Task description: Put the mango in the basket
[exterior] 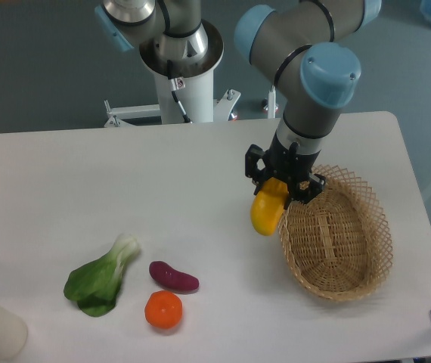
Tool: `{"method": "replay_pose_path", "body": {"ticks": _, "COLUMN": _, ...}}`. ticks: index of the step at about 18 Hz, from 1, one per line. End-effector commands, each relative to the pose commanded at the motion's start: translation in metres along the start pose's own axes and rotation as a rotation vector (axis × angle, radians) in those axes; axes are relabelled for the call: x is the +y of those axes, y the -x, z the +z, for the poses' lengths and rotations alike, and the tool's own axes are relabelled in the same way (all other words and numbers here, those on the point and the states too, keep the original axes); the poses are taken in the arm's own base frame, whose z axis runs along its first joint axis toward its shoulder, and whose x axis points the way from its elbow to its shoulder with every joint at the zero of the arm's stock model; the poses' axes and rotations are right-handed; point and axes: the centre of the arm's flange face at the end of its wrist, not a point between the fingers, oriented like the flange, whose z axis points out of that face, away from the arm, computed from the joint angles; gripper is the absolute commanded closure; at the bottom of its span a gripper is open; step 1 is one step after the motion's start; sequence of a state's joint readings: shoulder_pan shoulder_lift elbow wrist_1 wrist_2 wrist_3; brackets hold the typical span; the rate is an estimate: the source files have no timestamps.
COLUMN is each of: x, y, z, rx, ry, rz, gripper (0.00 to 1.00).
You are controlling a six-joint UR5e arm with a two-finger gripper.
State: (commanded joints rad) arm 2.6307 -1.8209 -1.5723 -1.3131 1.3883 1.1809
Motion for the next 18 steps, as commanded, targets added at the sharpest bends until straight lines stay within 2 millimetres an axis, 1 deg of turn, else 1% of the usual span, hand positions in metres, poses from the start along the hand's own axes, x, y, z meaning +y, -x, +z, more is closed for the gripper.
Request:
{"method": "replay_pose_path", "body": {"ticks": 2, "x": 0.009, "y": 0.003, "z": 0.000, "rx": 0.000, "ry": 0.002, "rz": 0.024, "gripper": 0.52}}
{"method": "replay_pose_path", "body": {"ticks": 3, "x": 0.016, "y": 0.005, "z": 0.004, "rx": 0.002, "ry": 0.006, "rz": 0.037, "gripper": 0.52}}
{"method": "replay_pose_path", "body": {"ticks": 5, "x": 0.025, "y": 0.012, "z": 0.003, "rx": -0.005, "ry": 0.003, "rz": 0.055, "gripper": 0.52}}
{"method": "replay_pose_path", "body": {"ticks": 8, "x": 0.029, "y": 0.024, "z": 0.010, "rx": -0.016, "ry": 0.002, "rz": 0.074, "gripper": 0.52}}
{"method": "replay_pose_path", "body": {"ticks": 9, "x": 0.032, "y": 0.035, "z": 0.020, "rx": -0.032, "ry": 0.005, "rz": 0.075, "gripper": 0.52}}
{"method": "replay_pose_path", "body": {"ticks": 11, "x": 0.044, "y": 0.054, "z": 0.032, "rx": -0.072, "ry": 0.021, "rz": 0.067, "gripper": 0.52}}
{"method": "replay_pose_path", "body": {"ticks": 13, "x": 0.045, "y": 0.064, "z": 0.047, "rx": -0.075, "ry": 0.030, "rz": 0.066, "gripper": 0.52}}
{"method": "replay_pose_path", "body": {"ticks": 14, "x": 0.046, "y": 0.070, "z": 0.065, "rx": -0.064, "ry": 0.036, "rz": 0.062, "gripper": 0.52}}
{"method": "replay_pose_path", "body": {"ticks": 16, "x": 0.050, "y": 0.077, "z": 0.081, "rx": -0.065, "ry": 0.050, "rz": 0.060, "gripper": 0.52}}
{"method": "replay_pose_path", "body": {"ticks": 18, "x": 0.052, "y": 0.084, "z": 0.104, "rx": -0.046, "ry": 0.060, "rz": 0.056, "gripper": 0.52}}
